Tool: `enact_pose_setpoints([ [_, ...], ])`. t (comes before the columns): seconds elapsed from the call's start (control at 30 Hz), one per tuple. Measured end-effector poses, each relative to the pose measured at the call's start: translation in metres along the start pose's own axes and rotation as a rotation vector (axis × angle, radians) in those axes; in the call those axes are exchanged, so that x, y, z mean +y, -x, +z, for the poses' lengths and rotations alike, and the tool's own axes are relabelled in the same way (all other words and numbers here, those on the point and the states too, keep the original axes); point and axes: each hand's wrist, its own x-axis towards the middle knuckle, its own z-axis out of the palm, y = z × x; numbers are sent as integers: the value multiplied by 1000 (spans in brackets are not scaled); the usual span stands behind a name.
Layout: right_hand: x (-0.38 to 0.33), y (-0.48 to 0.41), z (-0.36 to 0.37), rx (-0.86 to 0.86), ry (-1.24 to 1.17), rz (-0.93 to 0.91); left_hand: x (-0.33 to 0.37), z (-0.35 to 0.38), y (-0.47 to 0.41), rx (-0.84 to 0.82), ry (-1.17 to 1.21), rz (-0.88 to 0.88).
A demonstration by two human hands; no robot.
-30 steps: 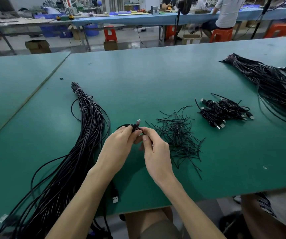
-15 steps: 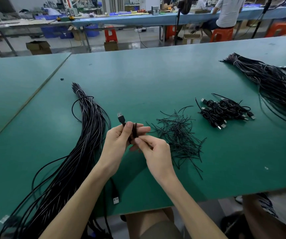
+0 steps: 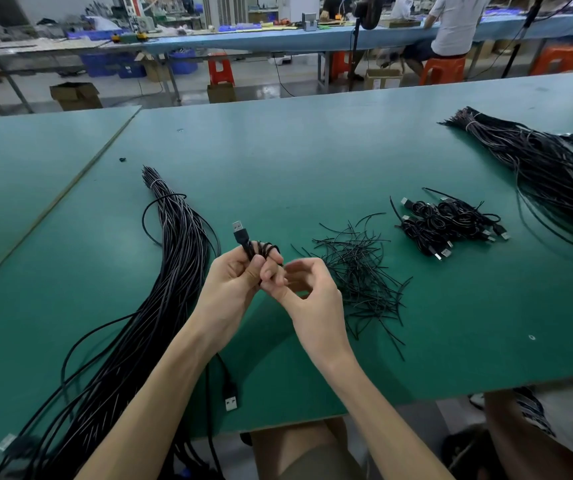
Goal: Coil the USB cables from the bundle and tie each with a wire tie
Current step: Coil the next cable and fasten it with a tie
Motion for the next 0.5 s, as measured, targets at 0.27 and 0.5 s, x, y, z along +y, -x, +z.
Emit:
enact_pose_setpoints([
  [0.27,4,-5,1,-191,-78,-122,3,-4,1,-127,21,-108],
  [0.5,5,-5,0,-126,-153,-120,5,-12,-3,-206,-46,-139],
])
